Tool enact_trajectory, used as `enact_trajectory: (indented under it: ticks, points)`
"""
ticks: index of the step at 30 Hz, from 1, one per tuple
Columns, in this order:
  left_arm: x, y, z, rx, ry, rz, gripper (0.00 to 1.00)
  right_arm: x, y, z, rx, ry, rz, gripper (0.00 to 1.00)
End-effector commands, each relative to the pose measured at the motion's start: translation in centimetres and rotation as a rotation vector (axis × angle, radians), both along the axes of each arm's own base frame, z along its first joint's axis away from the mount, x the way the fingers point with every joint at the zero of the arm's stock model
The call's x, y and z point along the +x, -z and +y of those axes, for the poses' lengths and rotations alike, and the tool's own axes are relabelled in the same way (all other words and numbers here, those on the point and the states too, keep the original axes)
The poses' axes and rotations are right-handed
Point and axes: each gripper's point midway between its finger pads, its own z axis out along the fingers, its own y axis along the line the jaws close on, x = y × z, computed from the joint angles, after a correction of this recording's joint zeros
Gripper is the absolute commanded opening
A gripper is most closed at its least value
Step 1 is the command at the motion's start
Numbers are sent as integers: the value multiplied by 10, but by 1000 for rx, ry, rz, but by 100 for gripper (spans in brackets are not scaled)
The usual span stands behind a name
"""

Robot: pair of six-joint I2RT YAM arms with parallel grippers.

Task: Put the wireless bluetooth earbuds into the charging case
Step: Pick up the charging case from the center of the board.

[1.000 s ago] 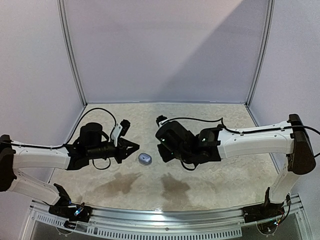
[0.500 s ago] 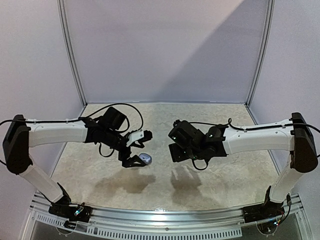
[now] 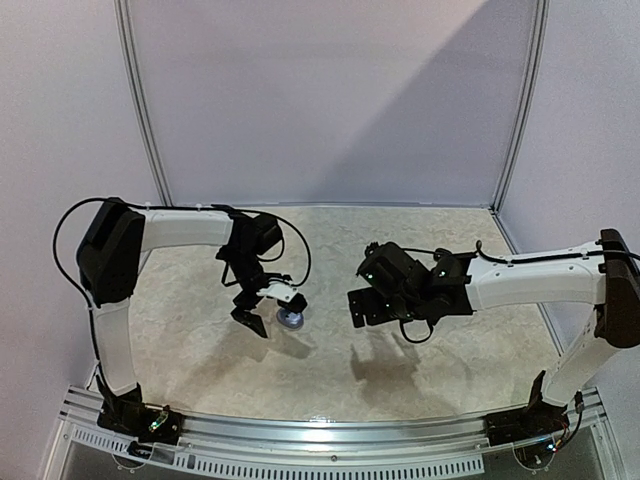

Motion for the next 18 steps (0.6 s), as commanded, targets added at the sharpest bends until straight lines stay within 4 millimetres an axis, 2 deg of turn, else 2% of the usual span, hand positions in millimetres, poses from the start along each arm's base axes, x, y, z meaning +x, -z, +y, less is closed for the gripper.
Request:
enact_trajectory:
  ticks: [1,5,8,14,18]
  points:
    - [-6,9,8,28,82,10,97,-3,-3,-1,39,11,23,96]
    - [5,17,1,38,58,-11,93,-3,-2,1,43,9,29,96]
    - [17,13,-8,11,19,-27,92,-4,-3,4,54,2,33,96]
    - [19,-1,-14,-35,69,-49,93,-2,-6,9,55,-9,32,96]
    - [30,5,-18,-16,62,-67,93,-1,-3,11,44,-10,37,96]
